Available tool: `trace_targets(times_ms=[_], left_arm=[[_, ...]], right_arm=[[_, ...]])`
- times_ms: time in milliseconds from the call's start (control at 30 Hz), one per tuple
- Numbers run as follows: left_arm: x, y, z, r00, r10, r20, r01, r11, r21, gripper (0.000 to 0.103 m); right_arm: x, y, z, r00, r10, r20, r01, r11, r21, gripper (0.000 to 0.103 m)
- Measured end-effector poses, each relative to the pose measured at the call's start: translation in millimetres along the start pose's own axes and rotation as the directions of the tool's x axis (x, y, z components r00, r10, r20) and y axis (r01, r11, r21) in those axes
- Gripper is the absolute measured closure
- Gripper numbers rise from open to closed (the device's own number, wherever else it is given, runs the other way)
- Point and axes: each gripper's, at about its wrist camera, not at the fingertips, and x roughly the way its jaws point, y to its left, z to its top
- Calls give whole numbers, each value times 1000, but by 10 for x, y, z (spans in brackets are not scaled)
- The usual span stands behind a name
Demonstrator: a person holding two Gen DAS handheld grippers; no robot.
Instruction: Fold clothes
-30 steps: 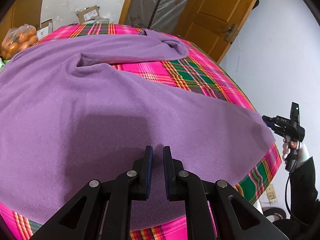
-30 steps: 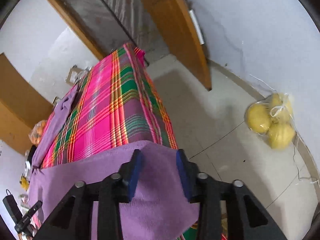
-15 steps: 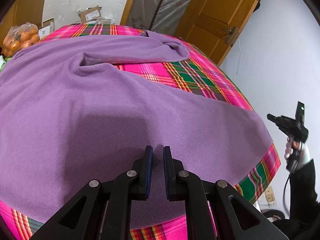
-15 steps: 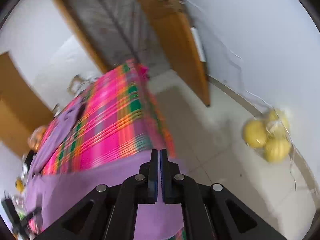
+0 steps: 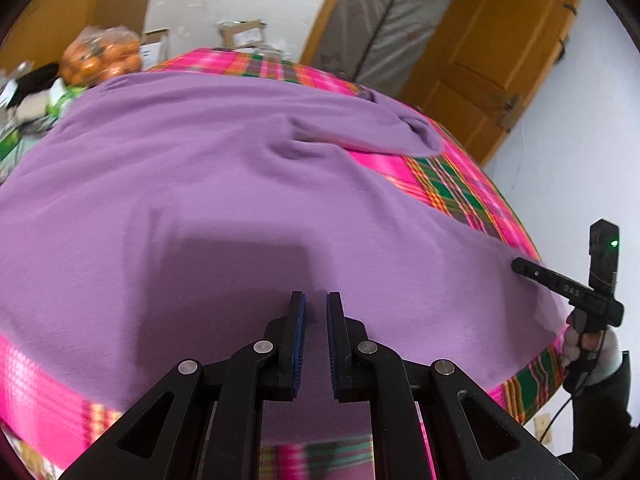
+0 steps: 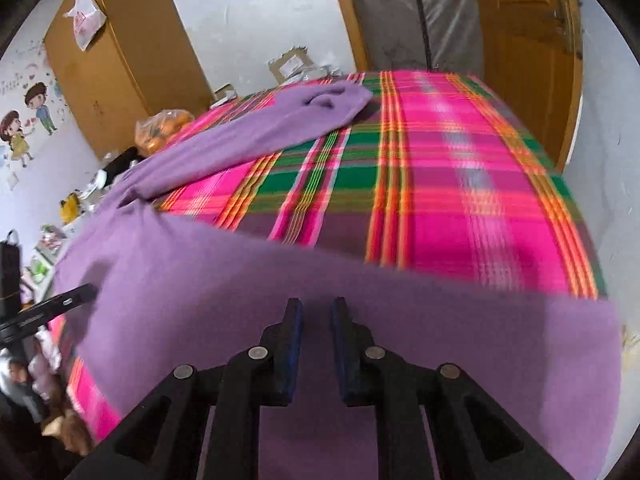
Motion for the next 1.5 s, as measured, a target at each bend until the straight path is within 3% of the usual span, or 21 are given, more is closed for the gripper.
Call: trace_targets(times_ms=[100, 200, 333, 467, 733, 833, 1000, 1100, 1167, 1200, 1500], left_arm=[[-101, 275, 28, 998, 55, 30, -53, 997, -56, 92], [-206, 575, 60, 991, 117, 57, -110, 987, -120, 92], [-340, 948, 93, 980, 181, 84, -161, 967, -197, 92], [-448, 1193, 118, 967, 238, 95, -210, 948, -241, 92], [-615, 1556, 281, 941, 313, 131, -265, 919, -292, 92], [-679, 1693, 473, 938, 310, 154, -258, 922, -288, 81], [-633, 1969, 867, 944, 289, 160, -235, 928, -288, 80], [-471, 2112, 1124, 963, 241, 121, -199, 938, -283, 77], [-332, 2192, 1293, 971, 223, 86, -191, 941, -280, 64], [-243, 2241, 1389, 974, 216, 65, -191, 942, -275, 64], [347, 2627, 1970, 987, 156, -22, -156, 942, -297, 56]], right_arm=[[1, -28, 66, 999, -44, 17, 44, 999, 13, 88], [-60, 96, 73, 999, -6, 49, 7, 1000, -16, 85], [22, 256, 27, 1000, 10, 23, -9, 999, -43, 85], [72, 334, 47, 1000, 9, 7, -9, 999, -32, 84], [159, 697, 204, 996, 88, 4, -87, 992, -91, 78], [217, 849, 275, 993, 119, -3, -119, 987, -112, 78], [349, 1173, 453, 983, 184, -6, -182, 970, -163, 74], [452, 1308, 515, 978, 209, -21, -210, 962, -178, 73], [507, 1375, 538, 975, 222, -32, -224, 957, -184, 73], [524, 1393, 550, 974, 225, -36, -228, 956, -186, 73], [639, 1433, 741, 974, 221, -44, -225, 958, -178, 73]])
